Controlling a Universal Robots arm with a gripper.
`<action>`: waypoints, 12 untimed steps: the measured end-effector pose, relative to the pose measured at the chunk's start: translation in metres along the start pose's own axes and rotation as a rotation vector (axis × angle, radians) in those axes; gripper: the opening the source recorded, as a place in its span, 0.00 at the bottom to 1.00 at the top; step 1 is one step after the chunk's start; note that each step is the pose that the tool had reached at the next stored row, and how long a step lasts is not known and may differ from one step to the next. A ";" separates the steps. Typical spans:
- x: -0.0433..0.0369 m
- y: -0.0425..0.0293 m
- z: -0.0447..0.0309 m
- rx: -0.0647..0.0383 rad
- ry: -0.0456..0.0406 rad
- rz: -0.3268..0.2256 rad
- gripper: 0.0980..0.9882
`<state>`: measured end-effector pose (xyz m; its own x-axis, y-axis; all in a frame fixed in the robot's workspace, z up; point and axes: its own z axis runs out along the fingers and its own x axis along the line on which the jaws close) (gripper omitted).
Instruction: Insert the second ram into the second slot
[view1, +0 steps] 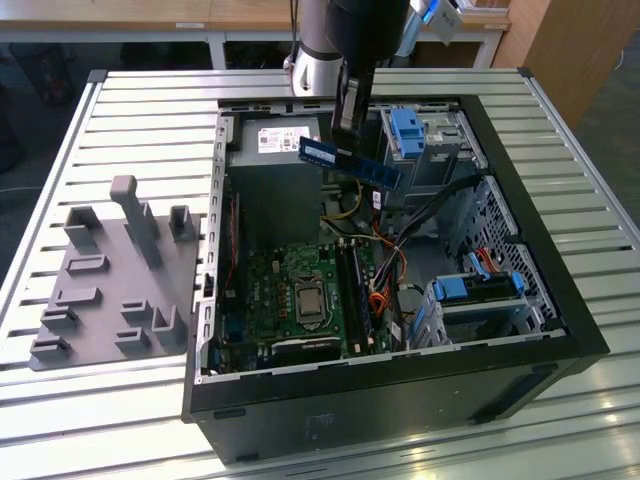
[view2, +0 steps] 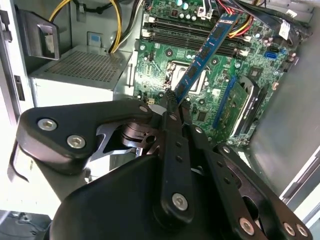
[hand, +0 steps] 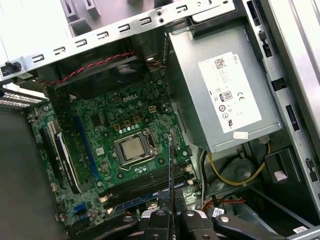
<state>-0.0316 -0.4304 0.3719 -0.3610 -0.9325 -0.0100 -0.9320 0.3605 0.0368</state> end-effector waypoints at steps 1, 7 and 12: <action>0.0000 0.0000 0.0000 0.000 -0.0001 0.007 0.04; 0.0000 0.0000 0.0001 0.001 -0.0011 0.050 0.04; 0.0000 0.0000 0.0002 0.001 -0.0023 0.083 0.04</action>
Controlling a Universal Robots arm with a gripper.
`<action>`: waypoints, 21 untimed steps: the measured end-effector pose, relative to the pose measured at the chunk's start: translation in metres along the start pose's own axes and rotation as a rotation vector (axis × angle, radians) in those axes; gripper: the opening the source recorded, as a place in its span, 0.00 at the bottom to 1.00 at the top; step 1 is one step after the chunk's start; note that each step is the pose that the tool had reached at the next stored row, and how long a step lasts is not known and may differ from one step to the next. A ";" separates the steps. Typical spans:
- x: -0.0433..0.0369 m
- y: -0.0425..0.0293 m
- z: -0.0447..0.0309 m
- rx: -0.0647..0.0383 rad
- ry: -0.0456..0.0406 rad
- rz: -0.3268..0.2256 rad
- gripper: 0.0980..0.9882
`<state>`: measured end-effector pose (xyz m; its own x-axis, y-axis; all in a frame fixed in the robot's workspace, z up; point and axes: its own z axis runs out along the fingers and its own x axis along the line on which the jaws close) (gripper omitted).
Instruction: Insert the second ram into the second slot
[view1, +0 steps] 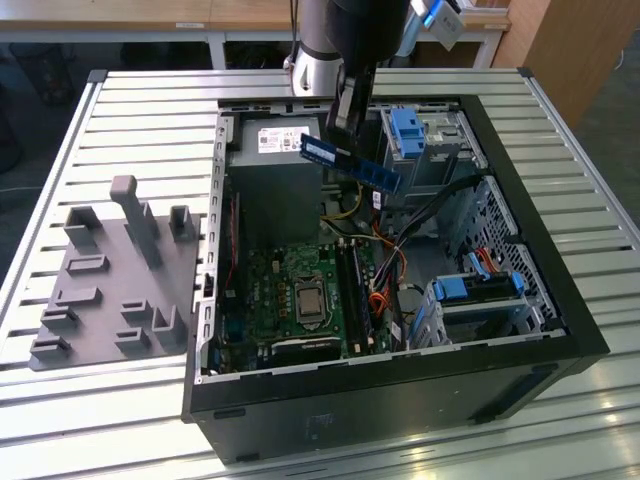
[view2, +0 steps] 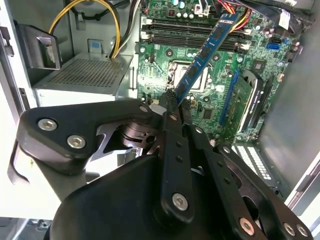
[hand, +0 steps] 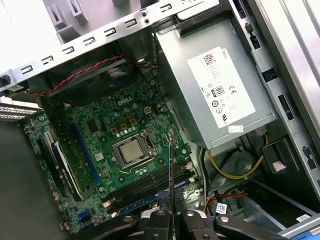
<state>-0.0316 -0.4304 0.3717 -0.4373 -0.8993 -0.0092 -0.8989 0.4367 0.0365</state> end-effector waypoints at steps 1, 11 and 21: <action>0.0000 0.0000 0.0000 0.000 -0.0002 0.006 0.04; 0.0000 0.0000 0.0002 0.001 -0.0020 0.067 0.04; 0.0000 0.0000 0.0003 0.001 -0.0042 0.126 0.04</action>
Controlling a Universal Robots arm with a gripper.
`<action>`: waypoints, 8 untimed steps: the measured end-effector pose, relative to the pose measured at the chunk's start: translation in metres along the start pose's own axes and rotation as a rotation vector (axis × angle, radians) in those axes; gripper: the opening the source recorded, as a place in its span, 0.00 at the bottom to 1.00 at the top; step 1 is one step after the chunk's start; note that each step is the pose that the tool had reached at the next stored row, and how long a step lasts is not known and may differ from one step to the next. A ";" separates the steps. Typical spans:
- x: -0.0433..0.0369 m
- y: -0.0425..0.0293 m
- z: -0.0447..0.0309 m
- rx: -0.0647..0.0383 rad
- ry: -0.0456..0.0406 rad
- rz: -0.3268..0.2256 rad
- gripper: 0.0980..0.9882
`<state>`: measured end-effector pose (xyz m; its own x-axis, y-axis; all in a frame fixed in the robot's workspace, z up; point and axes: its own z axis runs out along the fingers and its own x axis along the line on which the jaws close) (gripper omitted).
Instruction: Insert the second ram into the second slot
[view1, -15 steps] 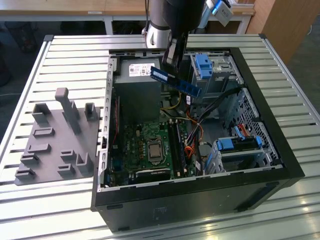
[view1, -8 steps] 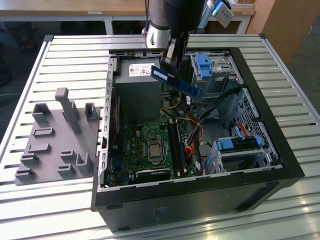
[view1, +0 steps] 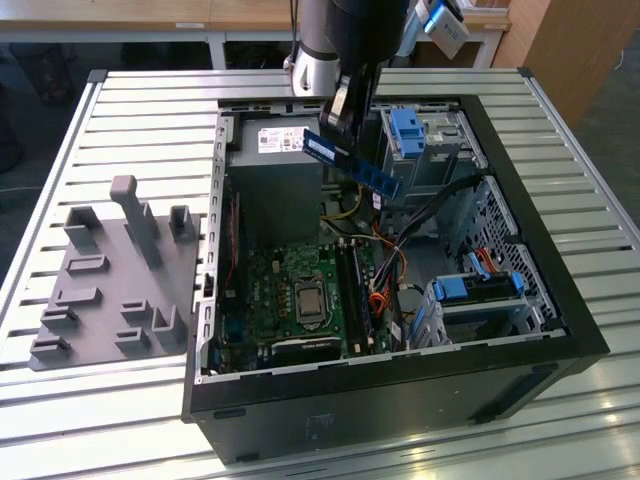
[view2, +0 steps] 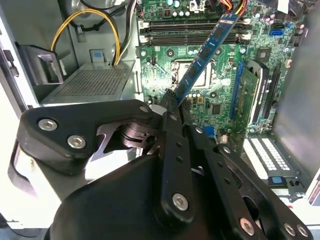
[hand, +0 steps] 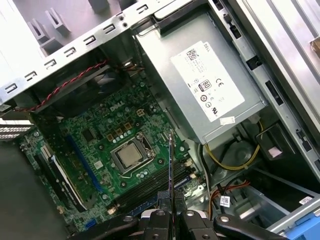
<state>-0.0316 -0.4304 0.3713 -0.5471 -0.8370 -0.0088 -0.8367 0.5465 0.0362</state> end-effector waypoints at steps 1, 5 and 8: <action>0.0000 0.0000 0.0000 0.000 -0.0003 0.007 0.04; 0.0000 0.0000 0.0000 0.000 -0.0011 0.032 0.04; 0.0000 0.0000 0.0001 0.000 -0.0018 0.049 0.04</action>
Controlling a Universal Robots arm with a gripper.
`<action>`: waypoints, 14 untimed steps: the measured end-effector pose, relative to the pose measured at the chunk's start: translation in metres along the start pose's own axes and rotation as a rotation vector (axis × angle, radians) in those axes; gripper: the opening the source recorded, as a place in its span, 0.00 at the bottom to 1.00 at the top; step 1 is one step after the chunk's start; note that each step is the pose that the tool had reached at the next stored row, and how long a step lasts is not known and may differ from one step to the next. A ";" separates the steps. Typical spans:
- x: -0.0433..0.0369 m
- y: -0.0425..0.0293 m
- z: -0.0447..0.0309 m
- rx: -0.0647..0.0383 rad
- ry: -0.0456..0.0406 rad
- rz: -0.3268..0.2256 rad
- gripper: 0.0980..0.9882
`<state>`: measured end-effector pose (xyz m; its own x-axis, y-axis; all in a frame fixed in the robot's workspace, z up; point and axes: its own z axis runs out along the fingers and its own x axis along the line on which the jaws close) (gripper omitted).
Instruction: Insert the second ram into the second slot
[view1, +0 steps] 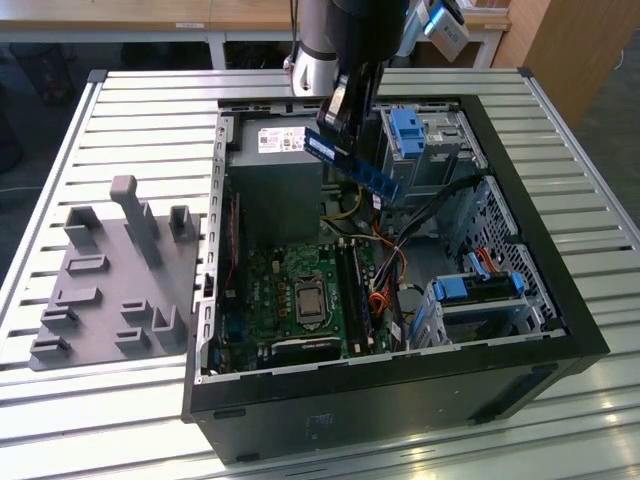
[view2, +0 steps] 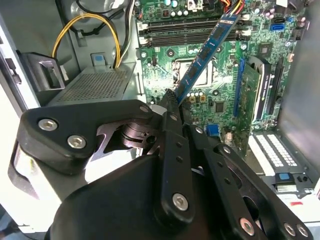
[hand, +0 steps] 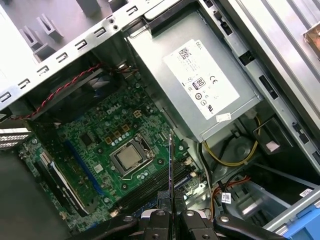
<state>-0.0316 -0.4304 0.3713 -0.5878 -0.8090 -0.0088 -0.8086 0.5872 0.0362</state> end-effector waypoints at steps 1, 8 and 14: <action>0.0000 0.0000 0.0000 0.000 -0.0002 0.006 0.04; 0.0000 0.0000 0.0001 0.000 -0.0016 0.044 0.04; 0.0000 0.0000 0.0002 0.001 -0.0028 0.077 0.04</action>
<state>-0.0316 -0.4304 0.3711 -0.6487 -0.7610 -0.0087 -0.7608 0.6480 0.0362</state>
